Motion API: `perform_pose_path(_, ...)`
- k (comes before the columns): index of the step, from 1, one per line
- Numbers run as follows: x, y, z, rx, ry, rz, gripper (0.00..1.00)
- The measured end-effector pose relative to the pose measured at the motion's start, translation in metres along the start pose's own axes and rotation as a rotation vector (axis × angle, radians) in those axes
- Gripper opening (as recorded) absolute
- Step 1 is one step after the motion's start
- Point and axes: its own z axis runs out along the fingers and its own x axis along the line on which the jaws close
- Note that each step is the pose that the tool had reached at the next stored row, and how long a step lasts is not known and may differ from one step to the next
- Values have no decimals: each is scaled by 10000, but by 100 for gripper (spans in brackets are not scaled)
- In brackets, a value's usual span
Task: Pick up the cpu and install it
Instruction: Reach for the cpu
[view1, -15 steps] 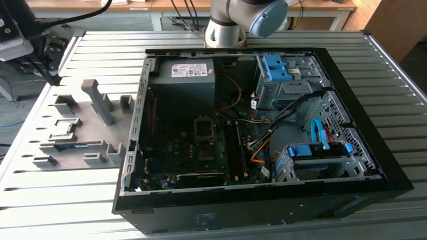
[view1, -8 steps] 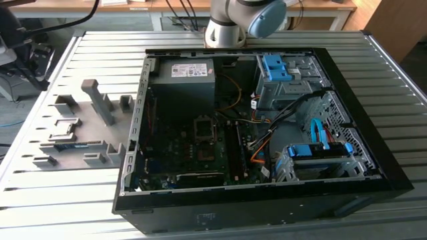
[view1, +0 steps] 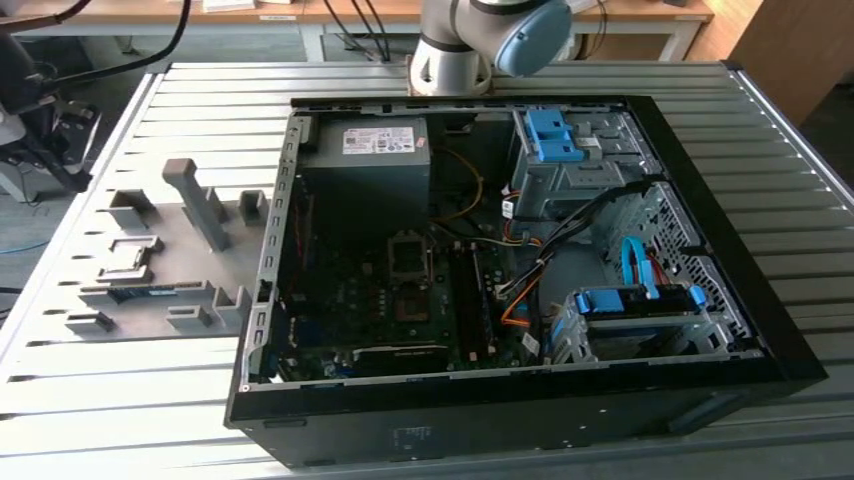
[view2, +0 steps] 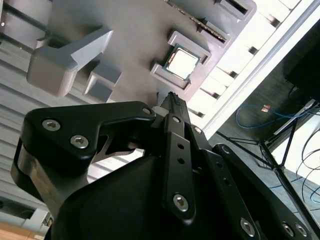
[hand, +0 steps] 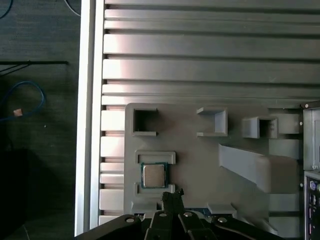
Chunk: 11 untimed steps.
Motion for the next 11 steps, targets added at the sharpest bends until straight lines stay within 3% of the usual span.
perform_pose_path(9, 3, -7, 163, 0, 0, 1, 10)
perform_pose_path(11, 38, -8, 197, 2, 2, 2, 10)
